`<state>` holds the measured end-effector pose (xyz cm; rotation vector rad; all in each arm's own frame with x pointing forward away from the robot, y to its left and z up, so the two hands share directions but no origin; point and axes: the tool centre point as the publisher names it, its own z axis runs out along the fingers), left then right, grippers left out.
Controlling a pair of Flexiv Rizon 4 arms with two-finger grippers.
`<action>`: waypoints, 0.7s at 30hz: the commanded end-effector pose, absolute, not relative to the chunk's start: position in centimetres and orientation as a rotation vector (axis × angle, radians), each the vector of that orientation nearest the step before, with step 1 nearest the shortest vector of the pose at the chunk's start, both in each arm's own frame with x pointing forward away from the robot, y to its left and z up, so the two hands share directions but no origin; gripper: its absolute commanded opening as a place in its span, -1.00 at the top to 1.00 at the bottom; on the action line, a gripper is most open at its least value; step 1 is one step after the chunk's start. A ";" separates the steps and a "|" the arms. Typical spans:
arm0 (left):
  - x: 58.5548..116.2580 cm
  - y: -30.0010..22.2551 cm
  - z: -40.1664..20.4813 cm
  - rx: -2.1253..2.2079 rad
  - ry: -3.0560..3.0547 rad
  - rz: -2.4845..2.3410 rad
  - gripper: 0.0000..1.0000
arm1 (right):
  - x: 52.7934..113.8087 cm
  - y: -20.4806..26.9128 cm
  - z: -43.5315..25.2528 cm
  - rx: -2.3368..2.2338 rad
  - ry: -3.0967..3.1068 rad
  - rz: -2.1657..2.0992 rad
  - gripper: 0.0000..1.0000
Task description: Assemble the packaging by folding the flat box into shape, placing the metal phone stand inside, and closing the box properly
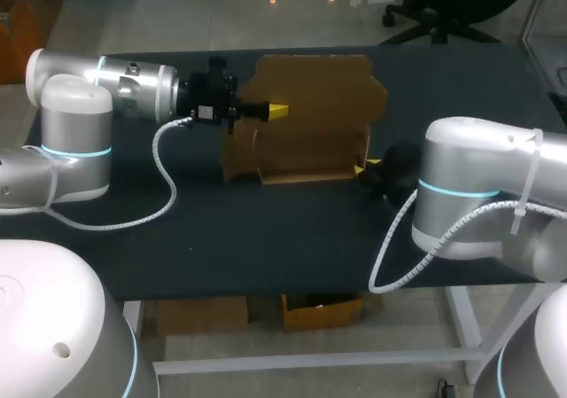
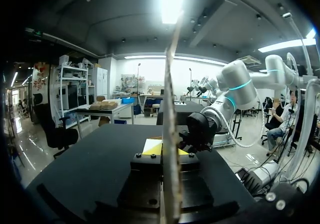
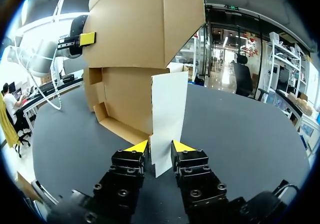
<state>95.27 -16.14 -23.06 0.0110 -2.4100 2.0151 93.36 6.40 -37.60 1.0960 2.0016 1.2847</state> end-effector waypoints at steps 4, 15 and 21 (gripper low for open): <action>95.3 -16.0 -23.6 0.008 -2.408 2.013 1.00 | 92.9 7.2 -37.8 1.092 1.977 1.275 0.44; 95.3 -16.0 -23.6 0.008 -2.408 2.013 1.00 | 91.2 7.1 -37.8 1.089 1.976 1.279 0.33; 95.3 -16.0 -23.6 0.008 -2.408 2.013 1.00 | 89.8 6.3 -37.7 1.097 1.963 1.273 0.23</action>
